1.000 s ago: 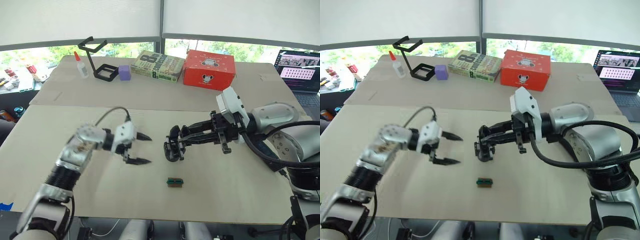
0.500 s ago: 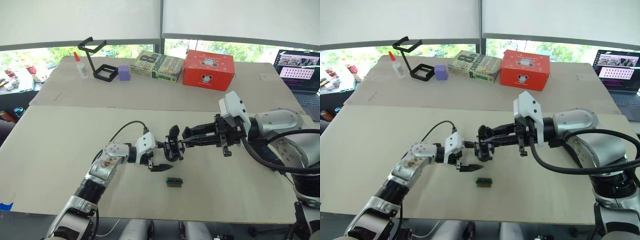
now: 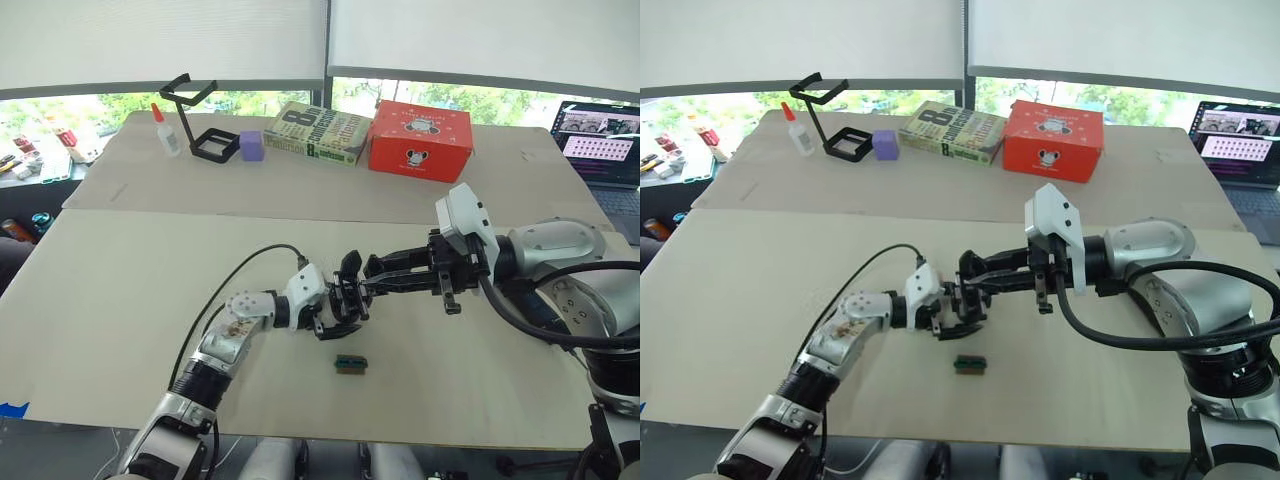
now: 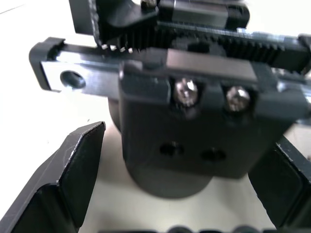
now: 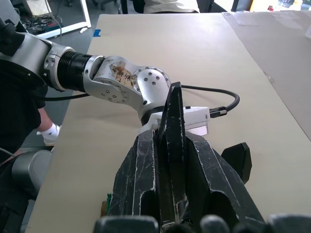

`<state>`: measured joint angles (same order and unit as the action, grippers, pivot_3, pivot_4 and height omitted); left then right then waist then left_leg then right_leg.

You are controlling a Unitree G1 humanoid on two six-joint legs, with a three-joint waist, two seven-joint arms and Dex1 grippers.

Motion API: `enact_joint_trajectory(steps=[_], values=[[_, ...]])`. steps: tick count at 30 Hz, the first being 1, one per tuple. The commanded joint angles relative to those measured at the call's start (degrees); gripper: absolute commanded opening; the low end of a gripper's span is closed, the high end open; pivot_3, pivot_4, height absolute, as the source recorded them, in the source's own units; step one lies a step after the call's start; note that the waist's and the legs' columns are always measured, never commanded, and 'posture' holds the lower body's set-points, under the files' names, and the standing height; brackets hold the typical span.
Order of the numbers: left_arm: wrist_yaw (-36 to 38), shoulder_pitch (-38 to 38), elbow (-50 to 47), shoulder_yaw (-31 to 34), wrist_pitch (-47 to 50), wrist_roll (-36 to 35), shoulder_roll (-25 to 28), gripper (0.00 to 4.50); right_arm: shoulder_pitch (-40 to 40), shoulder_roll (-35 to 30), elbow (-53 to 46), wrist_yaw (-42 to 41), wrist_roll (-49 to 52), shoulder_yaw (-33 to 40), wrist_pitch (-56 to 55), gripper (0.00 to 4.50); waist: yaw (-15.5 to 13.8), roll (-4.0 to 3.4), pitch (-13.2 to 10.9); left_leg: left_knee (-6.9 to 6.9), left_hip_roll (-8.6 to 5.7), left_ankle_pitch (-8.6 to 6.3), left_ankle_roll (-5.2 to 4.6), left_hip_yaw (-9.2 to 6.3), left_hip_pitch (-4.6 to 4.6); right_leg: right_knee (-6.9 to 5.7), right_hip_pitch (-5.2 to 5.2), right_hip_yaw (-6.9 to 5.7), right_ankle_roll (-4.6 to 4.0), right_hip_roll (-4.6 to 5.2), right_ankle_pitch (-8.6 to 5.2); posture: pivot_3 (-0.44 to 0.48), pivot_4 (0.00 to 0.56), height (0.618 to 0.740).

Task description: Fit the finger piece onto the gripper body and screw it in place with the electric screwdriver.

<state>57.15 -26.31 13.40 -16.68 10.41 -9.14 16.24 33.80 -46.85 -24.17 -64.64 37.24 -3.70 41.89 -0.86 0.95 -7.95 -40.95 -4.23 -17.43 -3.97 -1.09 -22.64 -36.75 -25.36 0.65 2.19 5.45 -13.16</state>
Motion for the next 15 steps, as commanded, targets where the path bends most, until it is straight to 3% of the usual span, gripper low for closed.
enact_joint_trajectory(steps=[1, 3, 15], values=[[2.7, -0.7, 1.3, -0.5, -3.7, 0.2, 0.7, 3.17, -0.5, 0.1, -0.4, 0.4, 0.0, 0.4, -0.6, 0.34, 0.1, 0.00, 0.0, 0.00, 0.00, 0.00, 0.00, 0.00, 0.01, 0.00, 0.00, 0.00, 0.00, 0.00, 0.00, 0.000, 0.150, 0.740], [5.1, -1.8, 3.3, -1.0, -8.5, 1.3, 1.8, 2.34, -1.0, 0.4, 0.1, 0.4, -0.7, 0.0, -1.4, 0.34, 0.1, 0.00, 0.0, 0.01, 0.00, 0.00, 0.00, 0.01, 0.01, 0.00, -0.02, 0.01, 0.00, 0.00, 0.00, 0.000, 0.150, 0.740], [14.7, -12.3, 19.0, -0.2, -15.8, 1.6, 1.5, 2.35, -6.4, 9.5, 6.3, -0.6, -10.2, -5.9, -18.3, 0.34, 0.2, 0.00, 0.0, -0.01, -0.01, 0.01, 0.00, 0.07, 0.01, -0.02, -0.03, -0.25, 0.00, -0.14, 0.00, 0.000, 0.150, 0.740]])
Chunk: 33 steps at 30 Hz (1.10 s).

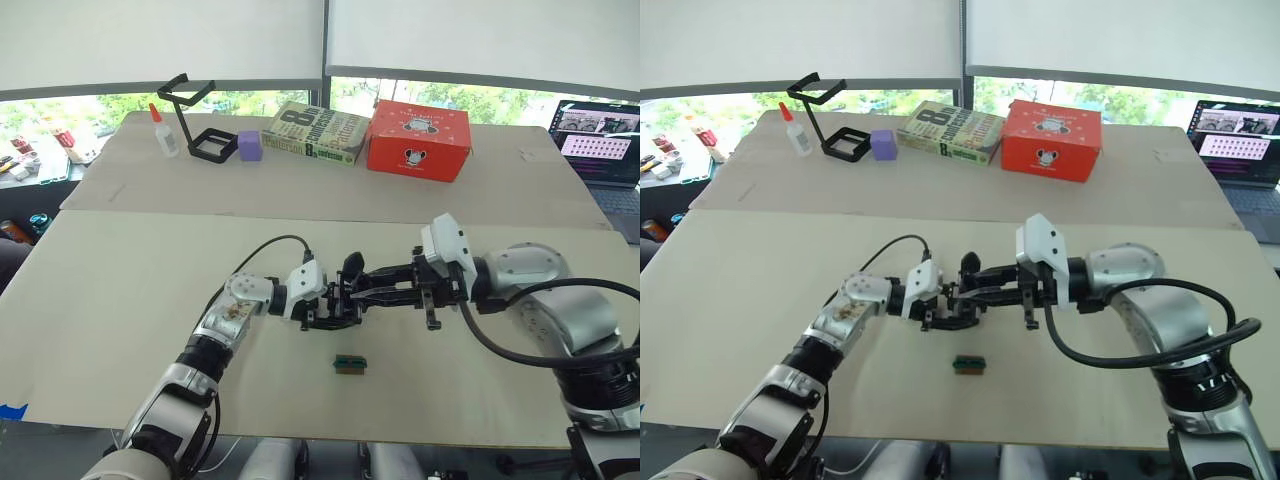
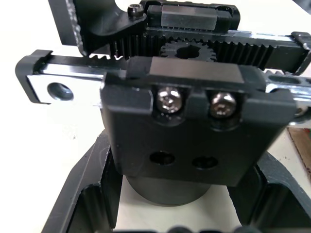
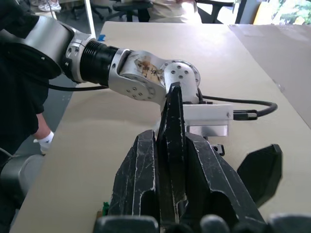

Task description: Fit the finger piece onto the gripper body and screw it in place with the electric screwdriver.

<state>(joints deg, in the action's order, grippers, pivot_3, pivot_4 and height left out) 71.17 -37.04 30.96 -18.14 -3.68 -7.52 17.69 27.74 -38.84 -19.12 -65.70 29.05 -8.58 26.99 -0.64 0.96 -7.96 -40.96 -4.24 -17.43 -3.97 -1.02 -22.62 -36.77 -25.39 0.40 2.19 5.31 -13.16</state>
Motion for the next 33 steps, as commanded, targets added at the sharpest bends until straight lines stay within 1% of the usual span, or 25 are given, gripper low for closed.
enact_joint_trajectory(steps=[1, 9, 17, 21, 28, 33], values=[[0.7, -1.8, 2.0, 1.4, -1.6, -0.1, 0.0, 2.35, -0.3, 2.4, 2.0, 0.8, -2.4, -1.5, -3.6, 0.34, 0.0, 0.00, 0.0, 0.00, 0.00, 0.00, 0.00, 0.00, 0.00, -0.01, 0.00, -0.01, 0.00, -0.01, 0.00, 0.000, 0.150, 0.740], [0.9, -1.7, 2.0, 1.6, -1.4, 0.1, -0.5, 2.35, 0.2, 6.5, 3.5, 2.9, -2.1, -1.5, -1.5, 0.34, 0.1, 0.00, 0.0, -0.02, 0.00, 0.00, 0.00, -0.01, 0.00, -0.26, -0.02, -0.02, 0.00, -0.07, 0.00, 0.000, 0.150, 0.740], [-1.1, 0.0, 0.8, 2.7, -0.8, 0.0, -1.1, 2.35, -1.6, 6.8, 6.0, 2.3, -4.5, -2.8, -3.3, 0.34, 0.0, 0.00, 0.0, -0.03, -0.02, 0.00, 0.00, -0.02, 0.02, -0.26, 0.00, -0.05, 0.00, -0.12, 0.00, 0.000, 0.150, 0.740], [-1.5, 0.7, 0.4, 2.7, -0.8, 0.4, -1.2, 2.35, -2.4, 7.0, 5.5, 2.3, -4.5, -2.9, -3.2, 0.34, 0.0, 0.00, 0.0, -0.04, -0.02, 0.00, 0.00, -0.04, 0.14, -0.23, 0.13, -0.06, 0.00, -0.12, 0.00, 0.000, 0.150, 0.740], [-1.7, 1.6, -0.2, 2.4, -0.7, 0.6, -1.3, 2.35, 0.3, 7.0, 3.0, 2.5, -1.4, -0.9, -0.5, 0.34, 0.0, 0.00, 0.0, -0.03, -0.02, 0.00, 0.00, -0.03, 0.21, -0.22, 0.16, -0.03, 0.00, -0.08, 0.00, 0.000, 0.150, 0.740], [-1.7, 2.0, -0.3, 2.1, -0.8, 0.8, -1.4, 2.35, 1.2, 7.2, 3.0, 2.1, -1.5, -1.4, -0.1, 0.34, 0.0, 0.00, 0.0, -0.03, -0.02, 0.00, 0.00, -0.04, 0.21, -0.21, 0.16, -0.04, 0.00, -0.06, 0.00, 0.000, 0.150, 0.740]])
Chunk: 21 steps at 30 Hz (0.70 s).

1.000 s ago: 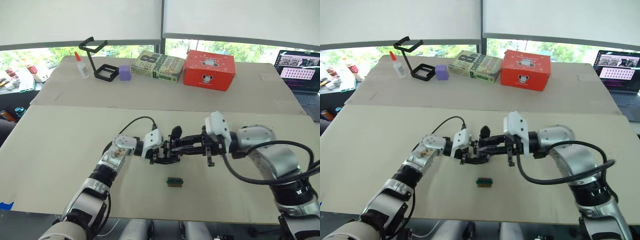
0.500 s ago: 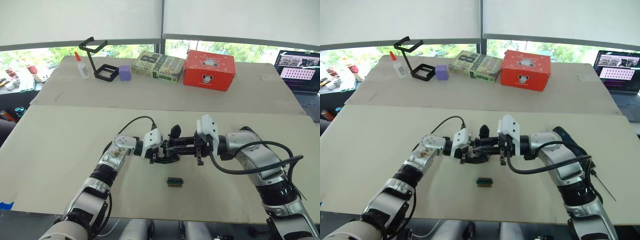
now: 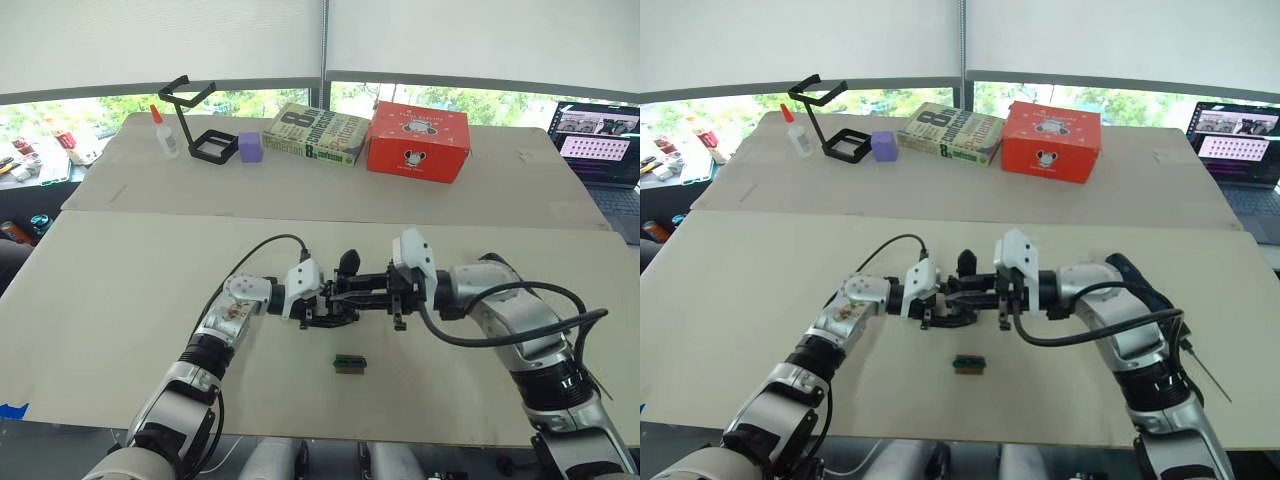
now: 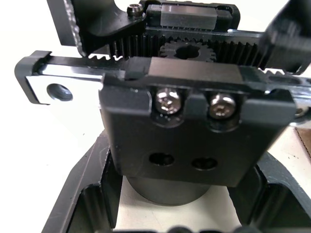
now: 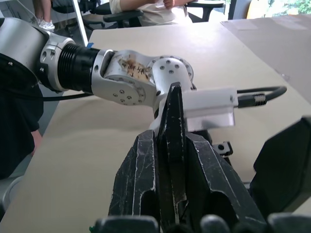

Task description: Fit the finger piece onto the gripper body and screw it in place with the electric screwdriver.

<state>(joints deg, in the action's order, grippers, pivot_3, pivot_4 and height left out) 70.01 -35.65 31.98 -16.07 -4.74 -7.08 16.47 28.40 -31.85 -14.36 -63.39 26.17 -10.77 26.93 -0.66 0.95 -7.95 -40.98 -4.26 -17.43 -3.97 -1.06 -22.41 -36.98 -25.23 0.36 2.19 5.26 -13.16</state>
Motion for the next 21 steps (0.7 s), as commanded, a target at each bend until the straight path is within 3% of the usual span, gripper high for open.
enact_joint_trajectory(steps=[1, 21], values=[[-0.5, 0.7, -1.5, 0.0, 0.2, 0.4, -0.2, 2.35, 0.3, 0.2, -1.2, -0.4, 0.7, 0.3, -0.6, 0.34, 0.0, 0.00, 0.0, 0.00, 0.00, 0.00, 0.00, -0.02, 0.00, 0.00, 0.01, -0.01, 0.00, 0.00, 0.00, 0.000, 0.150, 0.740], [-0.2, 2.0, -4.5, -0.2, 1.0, 0.2, 0.4, 2.35, -1.9, -1.7, 10.9, -6.9, -4.9, -4.9, -6.8, 0.34, 0.0, 0.02, 0.1, 0.05, -0.01, 0.00, 0.00, -0.01, 0.17, 0.10, 0.12, 0.01, 0.00, 0.00, 0.00, 0.000, 0.150, 0.740]])
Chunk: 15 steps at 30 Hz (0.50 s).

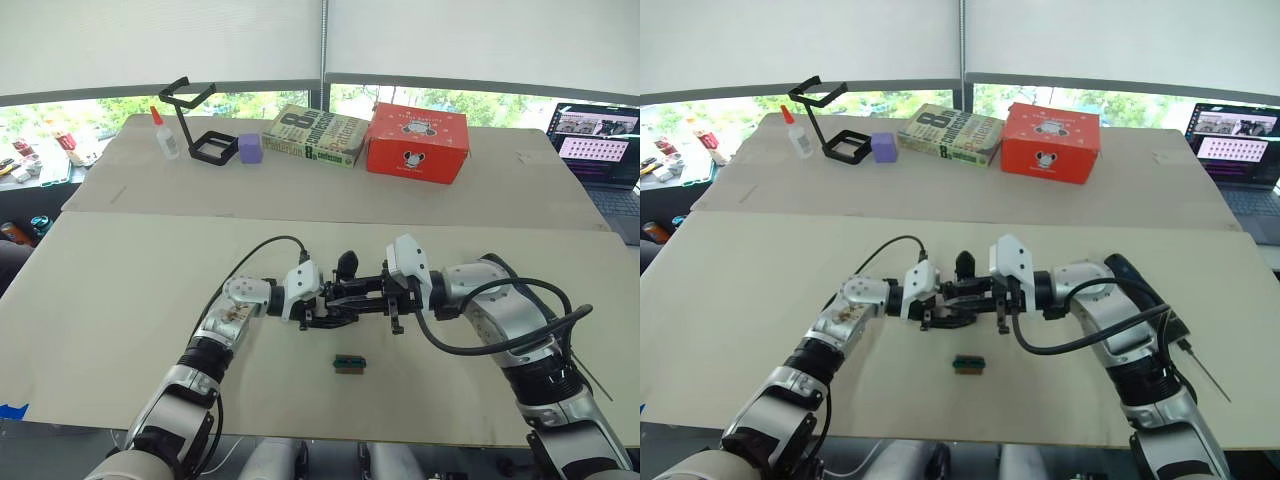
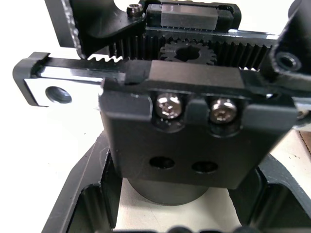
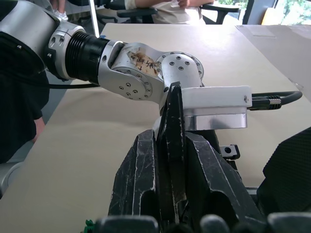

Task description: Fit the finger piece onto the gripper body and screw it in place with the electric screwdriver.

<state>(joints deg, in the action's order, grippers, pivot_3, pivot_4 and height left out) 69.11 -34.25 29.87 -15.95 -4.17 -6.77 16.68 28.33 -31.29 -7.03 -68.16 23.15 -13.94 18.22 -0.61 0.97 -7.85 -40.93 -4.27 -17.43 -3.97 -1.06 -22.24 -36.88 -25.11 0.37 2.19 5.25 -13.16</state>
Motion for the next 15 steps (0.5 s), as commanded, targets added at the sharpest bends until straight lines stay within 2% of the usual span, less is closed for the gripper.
enact_joint_trajectory(steps=[1, 5, 11, 13, 15], values=[[0.7, 0.8, -2.7, -0.3, 0.5, -0.1, 0.3, 2.35, -2.0, -2.7, 3.6, -3.1, -1.4, -1.7, 2.2, 0.34, 0.0, -0.01, 0.0, 0.00, 0.00, 0.00, 0.00, 0.00, 0.00, 0.01, 0.01, 0.00, 0.00, 0.00, 0.00, 0.000, 0.150, 0.740], [0.6, 1.3, -3.3, -0.4, 0.7, 0.0, 0.7, 2.35, -1.8, -3.3, 3.5, -4.4, -0.7, -2.7, 4.3, 0.34, 0.0, 0.00, 0.1, 0.03, 0.00, -0.01, -0.01, 0.00, 0.02, 0.06, 0.02, 0.02, 0.00, 0.05, 0.00, 0.000, 0.150, 0.740], [0.3, 1.4, -3.8, -0.5, 1.1, -0.1, 0.7, 2.35, -1.5, -0.6, 4.8, -1.6, -2.3, -3.4, 4.0, 0.34, 0.1, 0.00, 0.2, 0.09, 0.04, -0.01, 0.00, 0.00, 0.09, 0.08, 0.04, 0.06, 0.00, 0.08, 0.00, 0.000, 0.150, 0.740], [0.2, 1.3, -3.8, -0.5, 1.1, -0.1, 0.7, 2.35, -1.6, -0.3, 3.5, -1.1, -1.6, -2.3, 3.5, 0.34, 0.2, 0.00, 0.2, 0.13, 0.05, -0.01, 0.01, 0.01, 0.18, 0.08, 0.10, 0.08, 0.00, 0.08, 0.00, 0.000, 0.150, 0.740], [0.1, 1.3, -3.7, -0.5, 1.2, -0.1, 0.6, 2.35, 0.0, -0.7, -0.9, -1.2, 3.6, 1.1, 7.7, 0.34, 0.2, 0.00, 0.2, 0.13, 0.06, -0.01, 0.01, 0.01, 0.20, 0.07, 0.12, 0.11, 0.00, 0.08, 0.00, 0.000, 0.150, 0.740]])
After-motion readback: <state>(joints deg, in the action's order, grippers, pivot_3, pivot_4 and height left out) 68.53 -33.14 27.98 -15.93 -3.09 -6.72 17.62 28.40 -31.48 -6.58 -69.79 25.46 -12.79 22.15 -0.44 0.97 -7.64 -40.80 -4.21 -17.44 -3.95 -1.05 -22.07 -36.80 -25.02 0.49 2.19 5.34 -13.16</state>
